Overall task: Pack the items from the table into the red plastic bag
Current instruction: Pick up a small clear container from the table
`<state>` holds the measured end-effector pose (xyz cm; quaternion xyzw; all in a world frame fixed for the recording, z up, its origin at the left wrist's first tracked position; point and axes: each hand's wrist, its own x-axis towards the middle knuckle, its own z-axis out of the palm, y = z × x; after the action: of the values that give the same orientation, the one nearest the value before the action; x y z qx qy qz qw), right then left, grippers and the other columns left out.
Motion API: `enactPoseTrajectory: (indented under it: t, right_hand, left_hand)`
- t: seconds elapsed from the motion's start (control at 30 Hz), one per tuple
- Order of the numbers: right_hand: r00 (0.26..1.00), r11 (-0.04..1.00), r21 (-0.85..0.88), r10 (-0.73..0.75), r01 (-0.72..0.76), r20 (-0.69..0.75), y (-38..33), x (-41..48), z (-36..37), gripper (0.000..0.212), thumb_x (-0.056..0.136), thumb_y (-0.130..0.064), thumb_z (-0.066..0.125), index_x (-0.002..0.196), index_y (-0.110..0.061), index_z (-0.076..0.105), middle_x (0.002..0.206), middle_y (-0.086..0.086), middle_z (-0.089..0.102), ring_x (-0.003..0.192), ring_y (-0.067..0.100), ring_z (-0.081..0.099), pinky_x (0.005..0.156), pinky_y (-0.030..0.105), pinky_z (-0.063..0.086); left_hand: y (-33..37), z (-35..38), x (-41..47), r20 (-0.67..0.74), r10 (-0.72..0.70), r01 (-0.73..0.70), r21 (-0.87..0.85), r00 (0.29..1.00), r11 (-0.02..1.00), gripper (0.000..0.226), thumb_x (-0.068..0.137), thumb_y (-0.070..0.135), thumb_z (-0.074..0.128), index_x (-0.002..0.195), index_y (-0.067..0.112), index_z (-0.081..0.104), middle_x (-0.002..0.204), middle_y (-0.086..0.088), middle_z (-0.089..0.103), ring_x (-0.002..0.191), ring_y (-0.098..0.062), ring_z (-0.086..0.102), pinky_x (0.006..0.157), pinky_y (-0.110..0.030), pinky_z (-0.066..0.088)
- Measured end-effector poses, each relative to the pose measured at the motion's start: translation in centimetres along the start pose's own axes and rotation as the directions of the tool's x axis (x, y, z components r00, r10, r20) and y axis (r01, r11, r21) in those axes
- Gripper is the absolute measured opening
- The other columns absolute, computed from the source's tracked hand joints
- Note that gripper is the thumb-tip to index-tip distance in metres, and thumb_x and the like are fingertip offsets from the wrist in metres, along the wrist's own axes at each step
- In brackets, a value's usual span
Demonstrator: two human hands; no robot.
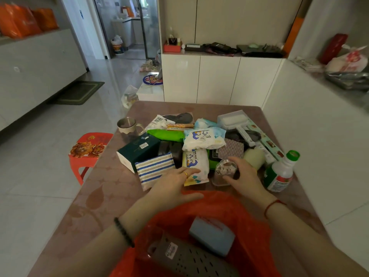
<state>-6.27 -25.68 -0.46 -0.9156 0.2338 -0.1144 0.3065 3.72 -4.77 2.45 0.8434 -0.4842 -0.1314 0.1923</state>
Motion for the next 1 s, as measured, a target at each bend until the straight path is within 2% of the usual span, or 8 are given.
enactPoseTrajectory:
  t: [0.23, 0.3, 0.47, 0.63, 0.73, 0.87, 0.93, 1.0]
  right_hand:
    - [0.979, 0.942, -0.315, 0.161, -0.114, 0.127, 3.3, 4.6, 1.6, 0.065, 0.072, -0.027, 0.073, 0.128, -0.023, 0.040, 0.131, 0.005, 0.044, 0.118, 0.023, 0.047, 0.091, 0.034, 0.043]
    - [0.975, 0.939, -0.331, 0.152, -0.093, 0.159, 3.9, 5.0, 2.2, 0.067, 0.071, -0.029, 0.073, 0.128, -0.023, 0.038, 0.130, 0.004, 0.047, 0.116, 0.023, 0.050, 0.090, 0.034, 0.045]
    - [0.963, 0.978, -0.193, 0.127, -0.081, 0.239, 5.1, 6.2, 2.8, 0.069, 0.066, -0.035, 0.077, 0.119, -0.020, 0.037, 0.120, 0.004, 0.055, 0.107, 0.022, 0.055, 0.085, 0.037, 0.049]
    - [0.965, 0.990, -0.141, 0.060, -0.024, 0.256, 5.0, 6.5, 1.8, 0.052, 0.070, -0.038, 0.074, 0.105, -0.021, 0.040, 0.098, -0.005, 0.054, 0.087, 0.013, 0.054, 0.068, 0.026, 0.043]
    - [0.984, 0.999, 0.030, 0.027, -0.033, 0.173, 5.1, 5.9, 0.8, 0.052, 0.068, -0.037, 0.078, 0.104, -0.027, 0.042, 0.100, -0.006, 0.057, 0.090, 0.011, 0.058, 0.074, 0.028, 0.052]
    - [0.996, 0.953, 0.301, 0.006, -0.033, 0.088, 4.5, 5.3, -0.5, 0.053, 0.069, -0.030, 0.079, 0.111, -0.026, 0.047, 0.108, -0.005, 0.060, 0.091, 0.008, 0.064, 0.076, 0.030, 0.058]
    - [0.996, 0.947, 0.319, 0.007, -0.036, 0.089, 4.3, 5.1, -0.3, 0.054, 0.069, -0.030, 0.079, 0.112, -0.028, 0.047, 0.110, -0.006, 0.061, 0.091, 0.008, 0.064, 0.078, 0.033, 0.058]
    - [0.995, 0.958, 0.282, 0.030, -0.057, 0.098, 4.4, 4.8, 0.6, 0.057, 0.068, -0.029, 0.079, 0.114, -0.030, 0.046, 0.112, -0.005, 0.061, 0.093, 0.010, 0.063, 0.080, 0.034, 0.057]
  left_hand:
    - [1.2, 2.6, 7.6, 0.166, -0.138, 0.176, -0.236, 0.976, 0.956, 0.072, 0.083, 0.042, 0.061, 0.143, 0.023, 0.026, 0.142, -0.004, 0.042, 0.129, -0.021, 0.042, 0.103, -0.034, 0.040]
    - [1.0, 3.7, 9.8, 0.227, -0.173, 0.221, -0.205, 0.958, 0.953, 0.076, 0.084, 0.036, 0.062, 0.145, 0.015, 0.022, 0.142, -0.009, 0.041, 0.128, -0.024, 0.043, 0.102, -0.033, 0.039]
    - [0.8, 6.1, 13.7, 0.171, -0.185, 0.219, -0.206, 0.968, 0.954, 0.057, 0.081, 0.025, 0.067, 0.131, 0.011, 0.043, 0.128, -0.011, 0.055, 0.117, -0.026, 0.052, 0.088, -0.027, 0.041]
    - [0.5, 7.8, 15.1, 0.202, -0.131, 0.154, -0.100, 0.971, 0.983, 0.050, 0.084, 0.035, 0.060, 0.127, 0.015, 0.046, 0.119, -0.011, 0.057, 0.115, -0.027, 0.043, 0.093, -0.036, 0.040]
    - [0.5, 7.6, 14.5, 0.115, -0.091, 0.123, -0.317, 0.989, 0.940, 0.046, 0.083, 0.036, 0.061, 0.123, 0.019, 0.046, 0.114, -0.005, 0.061, 0.107, -0.020, 0.055, 0.088, -0.034, 0.049]
    - [1.0, 6.4, 13.6, 0.100, -0.100, 0.142, -0.659, 0.990, 0.739, 0.039, 0.088, 0.027, 0.057, 0.124, 0.025, 0.042, 0.100, 0.015, 0.055, 0.089, 0.004, 0.054, 0.075, -0.012, 0.046]
    - [1.1, 6.4, 13.4, 0.158, -0.085, 0.175, -0.745, 0.984, 0.644, 0.040, 0.090, 0.021, 0.055, 0.127, 0.024, 0.038, 0.103, 0.015, 0.056, 0.090, 0.008, 0.053, 0.074, -0.010, 0.050]
    - [0.9, 6.5, 13.1, 0.204, -0.087, 0.212, -0.737, 0.975, 0.641, 0.046, 0.089, 0.017, 0.056, 0.131, 0.020, 0.037, 0.113, 0.007, 0.055, 0.097, 0.002, 0.054, 0.078, -0.013, 0.051]
